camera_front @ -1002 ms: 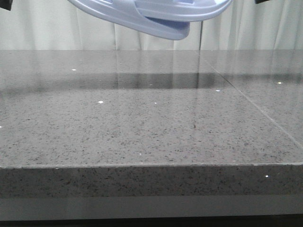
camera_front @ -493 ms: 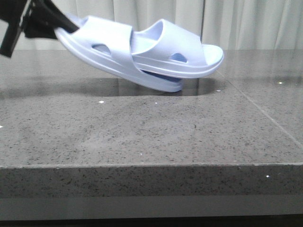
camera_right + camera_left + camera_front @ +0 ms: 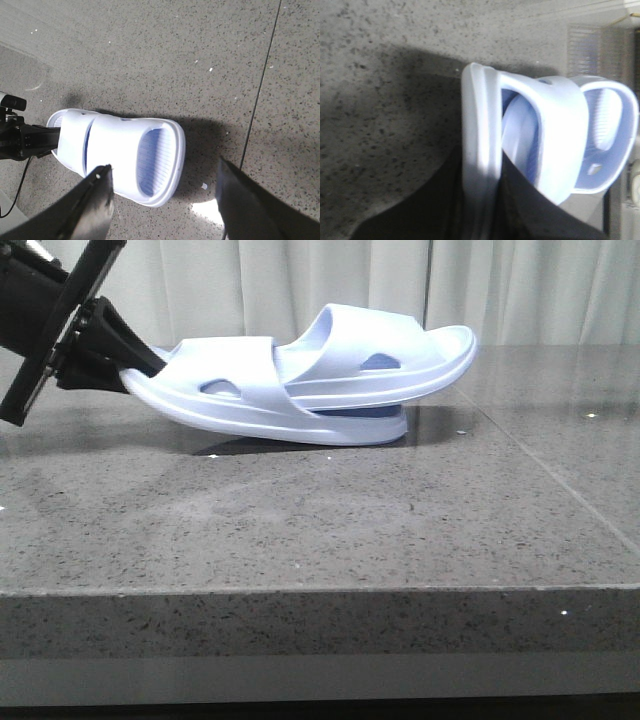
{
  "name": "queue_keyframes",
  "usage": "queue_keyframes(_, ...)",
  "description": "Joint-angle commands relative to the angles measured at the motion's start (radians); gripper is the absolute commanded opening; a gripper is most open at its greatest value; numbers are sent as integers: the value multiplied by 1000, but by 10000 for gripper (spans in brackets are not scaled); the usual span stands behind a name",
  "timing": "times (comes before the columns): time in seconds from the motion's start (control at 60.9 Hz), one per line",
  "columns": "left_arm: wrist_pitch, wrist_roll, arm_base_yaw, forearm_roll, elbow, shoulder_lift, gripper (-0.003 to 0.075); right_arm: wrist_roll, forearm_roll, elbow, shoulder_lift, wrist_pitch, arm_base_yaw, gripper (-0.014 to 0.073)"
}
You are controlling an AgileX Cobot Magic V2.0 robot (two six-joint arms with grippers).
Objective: Insert blue slippers together front up
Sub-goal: 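Lower the stacked slippers onto the table with the left gripper, then open the left gripper and withdraw it from the slippers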
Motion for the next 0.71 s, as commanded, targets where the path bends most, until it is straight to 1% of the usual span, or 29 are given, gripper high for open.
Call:
queue_keyframes(0.0,-8,-4,-7,10,-22,-43,180,-2,51,-35,-51,23,-4,474)
queue_keyframes(0.033,-20,-4,-7,27,-22,-43,281,-2,51,-35,-51,23,-4,474)
queue_keyframes(0.115,-36,-4,-4,55,-22,-43,399,-2,51,-35,-51,25,-4,474)
queue_keyframes(0.164,-38,-4,3,77,-24,-43,429,-2,51,-35,-51,28,-4,474)
queue_keyframes(0.197,-38,-4,8,89,-27,-43,428,-2,51,-35,-51,30,-4,474)
queue_keyframes(0.296,-8,-26,42,122,-46,-43,406,-2,50,-35,-51,34,-4,474)
queue_keyframes(0.443,81,-56,119,144,-111,-43,337,-2,28,-35,-51,36,-4,474)
queue_keyframes(0.509,125,-58,154,150,-150,-43,293,-2,13,-35,-51,37,-4,474)
queue_keyframes(0.608,157,-76,189,171,-204,-55,203,-2,-14,-35,-51,35,-4,474)
queue_keyframes(0.641,159,-85,195,194,-221,-65,161,-2,-24,-35,-51,34,-4,474)
queue_keyframes(0.69,151,-106,199,252,-245,-88,71,-2,-47,-35,-54,27,-4,474)
